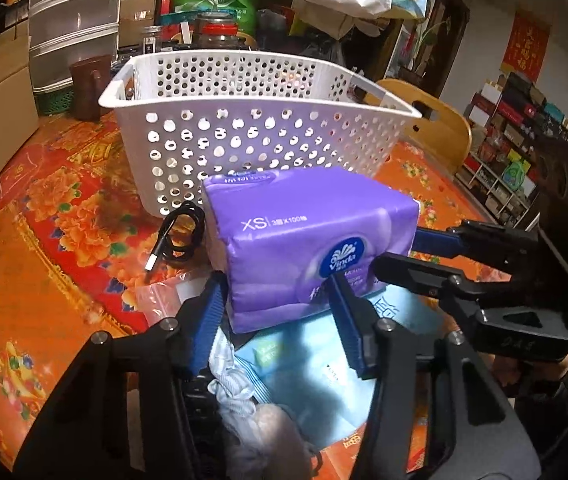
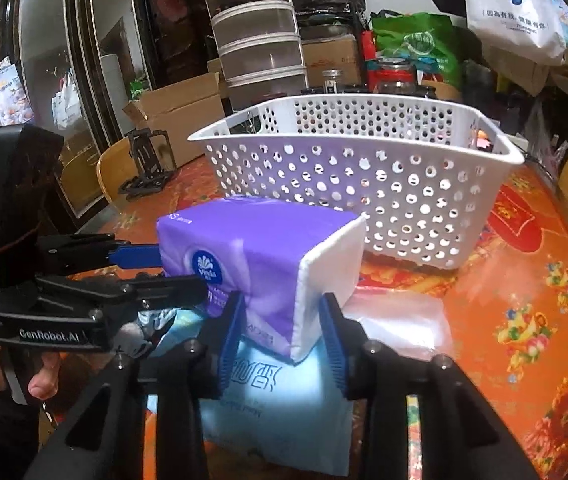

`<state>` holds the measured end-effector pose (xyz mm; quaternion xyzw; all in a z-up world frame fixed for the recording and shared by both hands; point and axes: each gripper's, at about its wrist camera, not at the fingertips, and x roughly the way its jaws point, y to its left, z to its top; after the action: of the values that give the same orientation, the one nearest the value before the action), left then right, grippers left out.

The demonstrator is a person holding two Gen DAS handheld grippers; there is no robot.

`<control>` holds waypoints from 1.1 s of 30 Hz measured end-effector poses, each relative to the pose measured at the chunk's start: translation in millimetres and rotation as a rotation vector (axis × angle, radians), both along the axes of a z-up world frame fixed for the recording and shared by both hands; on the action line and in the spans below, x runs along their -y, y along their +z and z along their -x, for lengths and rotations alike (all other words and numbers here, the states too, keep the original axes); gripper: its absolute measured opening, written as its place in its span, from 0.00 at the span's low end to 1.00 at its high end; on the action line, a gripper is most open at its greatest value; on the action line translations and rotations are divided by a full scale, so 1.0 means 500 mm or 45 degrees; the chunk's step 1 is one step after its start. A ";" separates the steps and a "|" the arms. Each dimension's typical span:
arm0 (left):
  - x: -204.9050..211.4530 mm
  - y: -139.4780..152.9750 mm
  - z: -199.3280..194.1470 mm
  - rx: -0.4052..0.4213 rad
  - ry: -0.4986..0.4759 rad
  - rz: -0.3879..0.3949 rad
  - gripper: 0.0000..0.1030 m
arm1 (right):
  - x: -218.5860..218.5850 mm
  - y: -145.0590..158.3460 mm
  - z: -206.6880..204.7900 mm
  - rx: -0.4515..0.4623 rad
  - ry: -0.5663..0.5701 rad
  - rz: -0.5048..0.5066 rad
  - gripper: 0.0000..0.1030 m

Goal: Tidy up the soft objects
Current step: 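Grasp the purple tissue pack with the right tool and lift it, then carry the tissue pack into the basket with the right tool and release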

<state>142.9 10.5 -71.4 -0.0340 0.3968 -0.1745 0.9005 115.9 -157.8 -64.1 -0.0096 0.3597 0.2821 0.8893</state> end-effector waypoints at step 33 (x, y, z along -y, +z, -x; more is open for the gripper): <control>0.025 0.262 0.077 0.295 0.004 -0.056 0.48 | 0.025 0.241 0.032 0.266 -0.009 -0.003 0.32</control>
<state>104.4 -2.1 59.4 0.0057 0.2938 -0.1671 0.9411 100.0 -170.1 56.2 -0.0368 0.2646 0.2769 0.9230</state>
